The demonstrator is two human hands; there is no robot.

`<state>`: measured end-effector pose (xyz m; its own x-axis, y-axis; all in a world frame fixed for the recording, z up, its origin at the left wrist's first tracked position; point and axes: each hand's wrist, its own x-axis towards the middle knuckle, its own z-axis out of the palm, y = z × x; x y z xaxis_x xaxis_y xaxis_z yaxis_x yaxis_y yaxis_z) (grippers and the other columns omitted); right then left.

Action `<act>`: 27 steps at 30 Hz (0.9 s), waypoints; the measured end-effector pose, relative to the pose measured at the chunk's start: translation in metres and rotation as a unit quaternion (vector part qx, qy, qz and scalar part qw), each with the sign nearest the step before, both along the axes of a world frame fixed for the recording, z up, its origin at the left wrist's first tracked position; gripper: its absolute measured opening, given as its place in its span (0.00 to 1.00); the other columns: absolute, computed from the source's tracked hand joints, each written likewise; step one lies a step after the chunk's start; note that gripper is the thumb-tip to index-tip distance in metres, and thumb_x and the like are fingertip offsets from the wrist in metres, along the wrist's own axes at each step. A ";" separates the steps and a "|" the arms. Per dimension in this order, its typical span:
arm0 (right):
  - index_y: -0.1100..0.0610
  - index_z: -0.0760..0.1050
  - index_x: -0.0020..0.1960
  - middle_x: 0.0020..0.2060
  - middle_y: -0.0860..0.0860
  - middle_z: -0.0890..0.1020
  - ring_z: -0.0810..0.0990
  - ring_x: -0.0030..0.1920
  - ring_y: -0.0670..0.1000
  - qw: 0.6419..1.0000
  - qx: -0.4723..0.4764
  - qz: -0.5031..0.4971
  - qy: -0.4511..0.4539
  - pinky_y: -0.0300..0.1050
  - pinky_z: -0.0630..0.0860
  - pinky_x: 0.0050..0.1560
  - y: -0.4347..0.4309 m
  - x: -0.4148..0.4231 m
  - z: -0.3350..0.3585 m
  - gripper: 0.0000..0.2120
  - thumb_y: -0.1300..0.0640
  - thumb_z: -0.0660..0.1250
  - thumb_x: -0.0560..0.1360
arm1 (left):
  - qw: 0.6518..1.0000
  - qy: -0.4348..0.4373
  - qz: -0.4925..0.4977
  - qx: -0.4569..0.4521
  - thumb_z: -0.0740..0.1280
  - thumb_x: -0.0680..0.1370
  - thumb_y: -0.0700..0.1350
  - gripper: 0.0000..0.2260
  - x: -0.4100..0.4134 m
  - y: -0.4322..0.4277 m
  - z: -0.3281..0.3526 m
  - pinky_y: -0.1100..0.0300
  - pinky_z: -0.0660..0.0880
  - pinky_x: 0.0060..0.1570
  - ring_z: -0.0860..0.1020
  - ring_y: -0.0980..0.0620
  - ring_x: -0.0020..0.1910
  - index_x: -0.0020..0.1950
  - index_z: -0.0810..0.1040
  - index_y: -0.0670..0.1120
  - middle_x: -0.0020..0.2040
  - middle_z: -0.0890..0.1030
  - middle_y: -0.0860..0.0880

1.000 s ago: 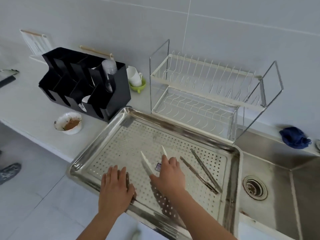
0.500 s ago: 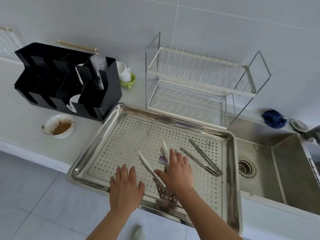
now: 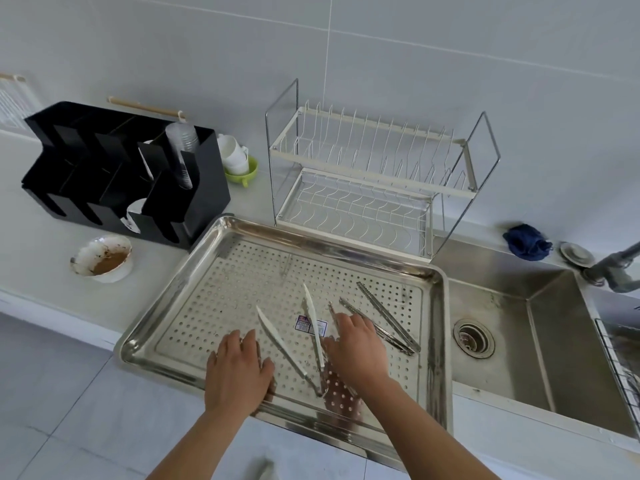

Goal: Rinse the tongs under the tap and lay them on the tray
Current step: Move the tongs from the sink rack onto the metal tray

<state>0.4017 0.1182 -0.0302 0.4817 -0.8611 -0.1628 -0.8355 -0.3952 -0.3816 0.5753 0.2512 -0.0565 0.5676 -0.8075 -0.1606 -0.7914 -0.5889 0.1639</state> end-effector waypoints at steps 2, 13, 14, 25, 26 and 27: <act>0.53 0.73 0.68 0.59 0.50 0.79 0.74 0.64 0.53 1.000 0.011 -0.003 -0.007 0.47 0.74 0.62 0.000 -0.005 0.000 0.19 0.48 0.63 0.80 | 1.000 0.007 0.009 -0.015 0.62 0.79 0.58 0.26 -0.003 -0.005 0.001 0.51 0.75 0.57 0.77 0.45 0.60 0.72 0.71 0.45 0.64 0.78 0.44; 0.53 0.71 0.63 0.57 0.50 0.75 0.73 0.58 0.53 0.994 0.079 -0.024 0.076 0.44 0.74 0.48 0.012 -0.031 -0.018 0.19 0.48 0.66 0.74 | 0.982 0.143 0.119 -0.014 0.66 0.76 0.59 0.18 -0.016 -0.048 0.005 0.59 0.73 0.31 0.77 0.52 0.34 0.55 0.76 0.46 0.38 0.77 0.53; 0.53 0.70 0.62 0.57 0.50 0.75 0.73 0.57 0.52 0.993 0.081 -0.025 0.080 0.43 0.74 0.48 0.013 -0.029 -0.020 0.20 0.46 0.67 0.73 | 0.982 0.146 0.118 -0.015 0.67 0.76 0.55 0.16 -0.014 -0.050 0.005 0.59 0.72 0.29 0.76 0.54 0.32 0.55 0.75 0.45 0.37 0.77 0.54; 0.54 0.67 0.69 0.61 0.53 0.74 0.77 0.59 0.54 0.994 0.063 -0.054 0.066 0.47 0.77 0.59 0.024 -0.009 -0.034 0.26 0.46 0.70 0.76 | 0.997 0.066 0.026 -0.006 0.65 0.80 0.48 0.16 0.040 -0.054 0.003 0.63 0.66 0.22 0.73 0.58 0.28 0.67 0.71 0.44 0.35 0.76 0.53; 0.54 0.68 0.69 0.61 0.53 0.74 0.78 0.58 0.54 0.994 0.065 -0.063 0.064 0.46 0.77 0.58 0.025 -0.008 -0.034 0.26 0.46 0.71 0.76 | 0.998 0.053 0.015 0.001 0.64 0.80 0.48 0.17 0.045 -0.055 0.003 0.63 0.64 0.22 0.72 0.59 0.27 0.68 0.71 0.44 0.34 0.74 0.54; 0.54 0.68 0.67 0.60 0.53 0.75 0.78 0.57 0.54 0.993 0.067 -0.072 0.062 0.46 0.78 0.56 0.026 -0.006 -0.034 0.25 0.46 0.71 0.75 | 0.999 0.039 0.005 0.006 0.64 0.81 0.48 0.18 0.050 -0.057 0.003 0.63 0.64 0.22 0.71 0.59 0.27 0.68 0.71 0.45 0.34 0.73 0.55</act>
